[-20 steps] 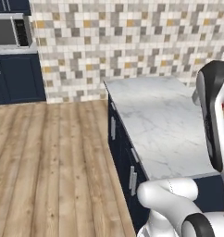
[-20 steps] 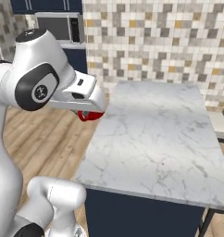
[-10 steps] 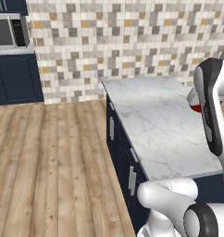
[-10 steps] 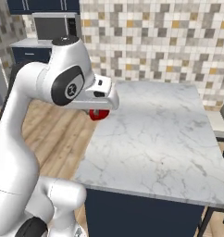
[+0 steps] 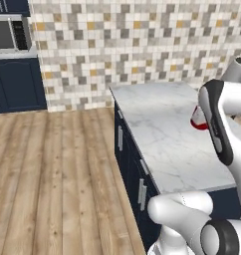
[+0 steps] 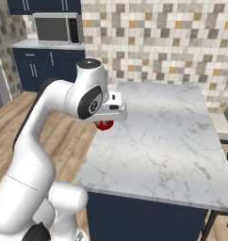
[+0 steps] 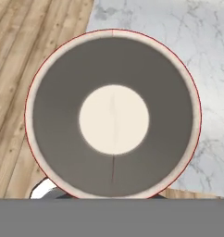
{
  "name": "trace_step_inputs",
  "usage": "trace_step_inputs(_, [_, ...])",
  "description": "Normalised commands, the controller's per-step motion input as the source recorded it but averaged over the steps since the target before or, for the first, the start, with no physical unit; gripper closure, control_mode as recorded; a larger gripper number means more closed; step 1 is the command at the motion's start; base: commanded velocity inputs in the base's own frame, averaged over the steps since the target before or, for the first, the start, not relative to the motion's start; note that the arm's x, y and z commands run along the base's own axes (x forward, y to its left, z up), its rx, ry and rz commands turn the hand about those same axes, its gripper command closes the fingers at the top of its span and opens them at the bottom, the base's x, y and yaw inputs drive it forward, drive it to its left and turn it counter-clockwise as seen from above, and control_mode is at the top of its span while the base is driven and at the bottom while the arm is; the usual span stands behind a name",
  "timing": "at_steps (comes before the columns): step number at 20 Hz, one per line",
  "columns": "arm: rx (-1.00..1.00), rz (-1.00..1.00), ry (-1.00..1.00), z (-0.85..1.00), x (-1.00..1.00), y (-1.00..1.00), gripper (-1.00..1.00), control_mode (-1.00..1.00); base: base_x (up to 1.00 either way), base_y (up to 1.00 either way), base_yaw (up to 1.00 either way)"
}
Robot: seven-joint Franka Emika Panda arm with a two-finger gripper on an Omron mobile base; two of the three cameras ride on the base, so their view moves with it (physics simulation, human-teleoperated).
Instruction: Clear the mugs and bowl far away from the sink.
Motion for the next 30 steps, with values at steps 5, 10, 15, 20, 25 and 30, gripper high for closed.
trace_step_inputs(5, [0.00, 0.06, 0.00, -0.72, 0.49, 0.00, 1.00, -1.00, 0.00, 0.00, 0.00])
trace_step_inputs(10, [0.00, 0.05, 0.00, -0.50, 0.45, 0.00, 1.00, -1.00, 0.00, 0.00, 0.00])
trace_step_inputs(15, [0.00, 0.04, 0.00, -0.42, 0.43, 0.00, 1.00, -1.00, 0.00, 0.00, 0.00])
trace_step_inputs(20, [0.00, 0.02, 0.00, -0.25, 0.43, 0.00, 1.00, -1.00, 0.00, 0.00, 0.00])
trace_step_inputs(25, [0.00, 0.00, 0.00, -0.25, 0.41, 0.00, 1.00, -1.00, 0.00, 0.00, 0.00])
trace_step_inputs(30, [0.02, 0.00, 0.08, -0.35, 0.23, -0.01, 1.00, -1.00, 0.00, 0.00, 0.00])
